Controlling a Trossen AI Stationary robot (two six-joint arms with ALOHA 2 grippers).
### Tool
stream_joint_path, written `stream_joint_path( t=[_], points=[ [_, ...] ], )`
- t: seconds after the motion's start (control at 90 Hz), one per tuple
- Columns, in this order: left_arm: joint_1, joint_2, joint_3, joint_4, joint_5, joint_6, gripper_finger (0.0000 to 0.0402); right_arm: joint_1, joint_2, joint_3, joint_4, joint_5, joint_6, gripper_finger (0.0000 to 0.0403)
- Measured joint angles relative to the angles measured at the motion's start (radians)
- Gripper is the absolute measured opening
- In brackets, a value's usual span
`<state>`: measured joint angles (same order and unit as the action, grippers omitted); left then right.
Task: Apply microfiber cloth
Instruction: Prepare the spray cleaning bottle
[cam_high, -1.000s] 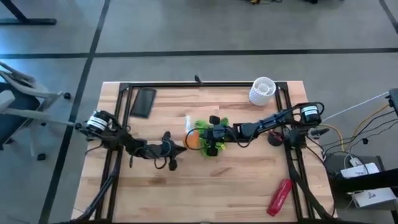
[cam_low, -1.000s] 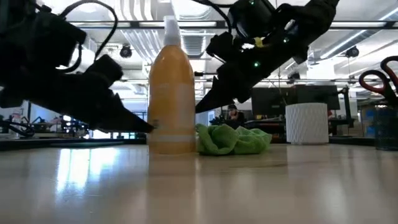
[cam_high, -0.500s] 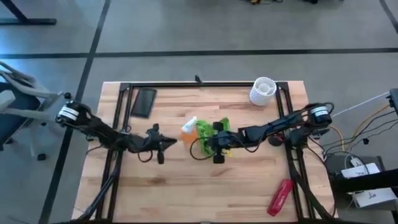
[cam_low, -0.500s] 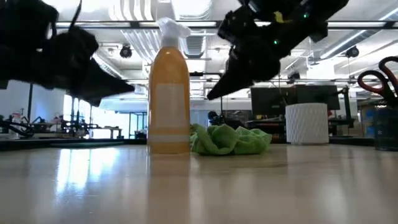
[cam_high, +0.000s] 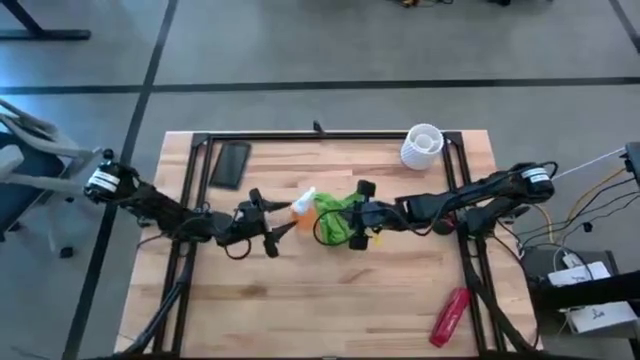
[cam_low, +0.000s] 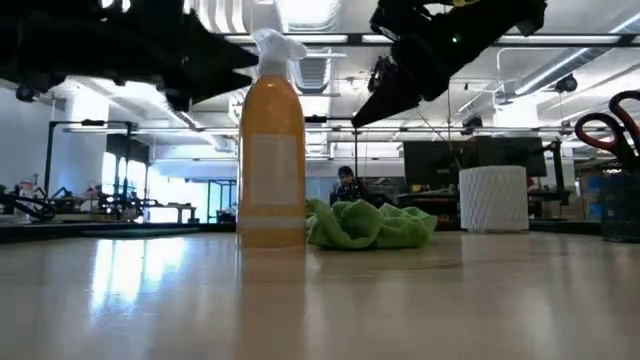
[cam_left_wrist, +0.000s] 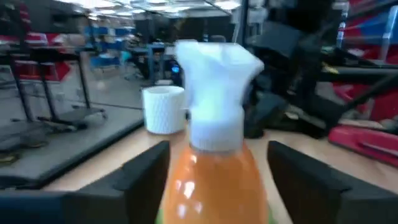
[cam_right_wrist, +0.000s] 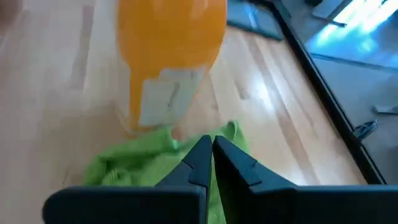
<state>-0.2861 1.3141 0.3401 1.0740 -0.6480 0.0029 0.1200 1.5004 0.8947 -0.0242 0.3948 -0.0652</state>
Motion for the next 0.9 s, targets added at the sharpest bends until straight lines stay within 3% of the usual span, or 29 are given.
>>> stream_joint_path(
  t=[0.2,0.378,0.656,0.767,0.9],
  points=[
    [0.016,0.027,0.078,-0.03,-0.035,0.03,0.0315,0.0,0.03,-0.008,0.003,0.001,0.019,0.0002],
    [0.037,0.051,0.141,-0.074,-0.152,0.042,0.031,0.0,0.053,-0.009,0.026,0.0,0.031,0.0002],
    [0.04,0.107,0.191,-0.076,-0.197,0.055,0.0305,0.0,0.059,-0.017,0.016,0.0,0.044,0.0002],
    [0.039,0.101,0.198,-0.081,-0.207,0.066,0.0264,0.0,0.058,-0.017,0.013,0.0,0.043,0.0002],
    [0.037,0.076,0.196,-0.106,-0.206,0.066,0.0168,0.0,0.045,-0.017,0.0,-0.001,0.046,0.0002]
  ],
)
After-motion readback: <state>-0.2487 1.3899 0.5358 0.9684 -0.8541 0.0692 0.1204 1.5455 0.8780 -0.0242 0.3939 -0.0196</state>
